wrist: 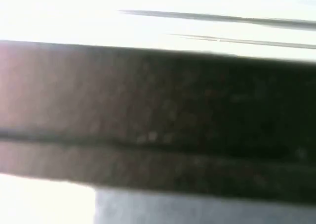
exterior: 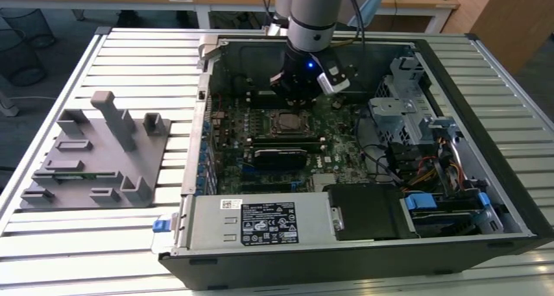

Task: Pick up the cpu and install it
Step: 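Install the first cpu locking lever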

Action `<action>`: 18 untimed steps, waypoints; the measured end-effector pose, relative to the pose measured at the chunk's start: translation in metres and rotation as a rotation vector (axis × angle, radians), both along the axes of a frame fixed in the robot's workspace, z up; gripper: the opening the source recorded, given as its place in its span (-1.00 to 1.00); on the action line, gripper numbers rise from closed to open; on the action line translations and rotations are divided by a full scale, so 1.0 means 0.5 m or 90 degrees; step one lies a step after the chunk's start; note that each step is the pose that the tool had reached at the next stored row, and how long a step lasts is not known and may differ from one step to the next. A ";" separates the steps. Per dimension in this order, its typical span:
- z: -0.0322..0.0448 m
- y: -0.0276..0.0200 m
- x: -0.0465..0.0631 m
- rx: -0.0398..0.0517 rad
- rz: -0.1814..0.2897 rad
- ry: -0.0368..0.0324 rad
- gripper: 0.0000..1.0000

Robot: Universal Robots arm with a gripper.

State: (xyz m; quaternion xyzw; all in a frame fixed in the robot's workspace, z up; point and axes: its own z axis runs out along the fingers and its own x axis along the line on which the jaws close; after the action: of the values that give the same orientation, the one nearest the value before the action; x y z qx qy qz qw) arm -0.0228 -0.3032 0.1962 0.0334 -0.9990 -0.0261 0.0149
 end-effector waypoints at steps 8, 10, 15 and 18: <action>-0.001 0.0019 0.007 0.0341 0.000 -0.0008 -0.79; 0.004 0.0021 0.007 0.0363 0.000 -0.0011 -0.79; 0.024 0.0015 0.007 0.0356 0.000 -0.0007 -0.79; 0.025 -0.0032 0.007 0.0357 0.000 -0.0008 -0.79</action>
State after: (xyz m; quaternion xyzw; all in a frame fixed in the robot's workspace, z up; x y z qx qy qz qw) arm -0.0195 -0.3048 0.2085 0.0340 -0.9979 -0.0541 0.0134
